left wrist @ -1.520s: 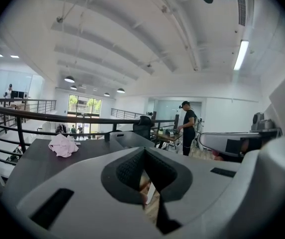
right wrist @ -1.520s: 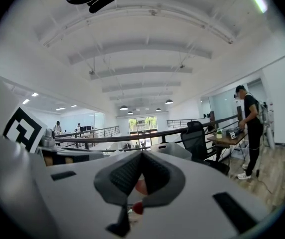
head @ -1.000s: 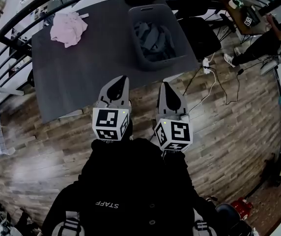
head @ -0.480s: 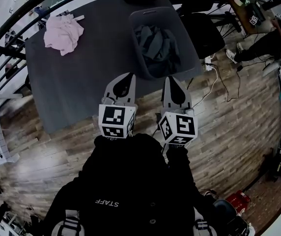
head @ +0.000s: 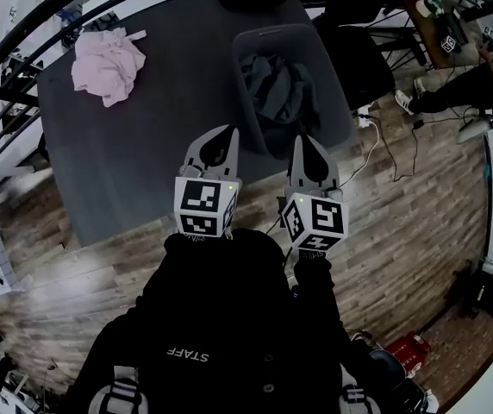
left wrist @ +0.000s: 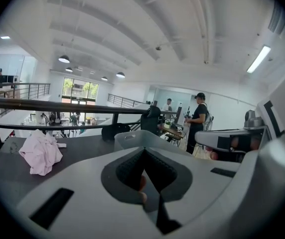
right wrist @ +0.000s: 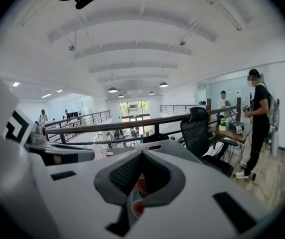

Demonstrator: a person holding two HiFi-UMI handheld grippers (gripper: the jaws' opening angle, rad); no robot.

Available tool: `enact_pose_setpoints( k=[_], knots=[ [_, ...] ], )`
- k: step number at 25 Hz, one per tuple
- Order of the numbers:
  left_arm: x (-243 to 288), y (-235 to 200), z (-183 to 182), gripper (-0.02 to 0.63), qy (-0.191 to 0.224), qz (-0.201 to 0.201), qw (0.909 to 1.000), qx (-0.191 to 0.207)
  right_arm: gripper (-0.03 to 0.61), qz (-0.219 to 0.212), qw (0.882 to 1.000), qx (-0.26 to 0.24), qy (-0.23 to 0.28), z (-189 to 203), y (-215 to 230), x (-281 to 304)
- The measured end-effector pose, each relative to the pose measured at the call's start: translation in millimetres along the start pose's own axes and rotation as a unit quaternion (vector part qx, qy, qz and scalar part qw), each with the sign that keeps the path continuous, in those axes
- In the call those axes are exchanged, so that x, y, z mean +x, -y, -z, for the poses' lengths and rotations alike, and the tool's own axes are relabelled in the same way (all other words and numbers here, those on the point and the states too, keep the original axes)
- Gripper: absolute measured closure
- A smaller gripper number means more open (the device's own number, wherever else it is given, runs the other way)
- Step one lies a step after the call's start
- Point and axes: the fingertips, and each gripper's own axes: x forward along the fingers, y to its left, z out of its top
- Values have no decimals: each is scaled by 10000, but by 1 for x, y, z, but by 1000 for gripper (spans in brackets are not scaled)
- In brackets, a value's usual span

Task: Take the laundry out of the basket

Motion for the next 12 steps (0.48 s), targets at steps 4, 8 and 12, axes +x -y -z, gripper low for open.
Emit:
enact_pose_setpoints(
  k=[4, 8, 12],
  knots=[
    [13, -5, -1, 612, -68, 3, 10000, -66, 565, -18, 10000, 5, -66, -2, 5, 13],
    [23, 0, 5, 612, -194, -10, 9998, -81, 565, -79, 9998, 49, -168, 4, 12, 19],
    [32, 7, 15, 612, -331, -155, 9993, -92, 565, -260, 9993, 90, -246, 10, 23, 25]
  ],
)
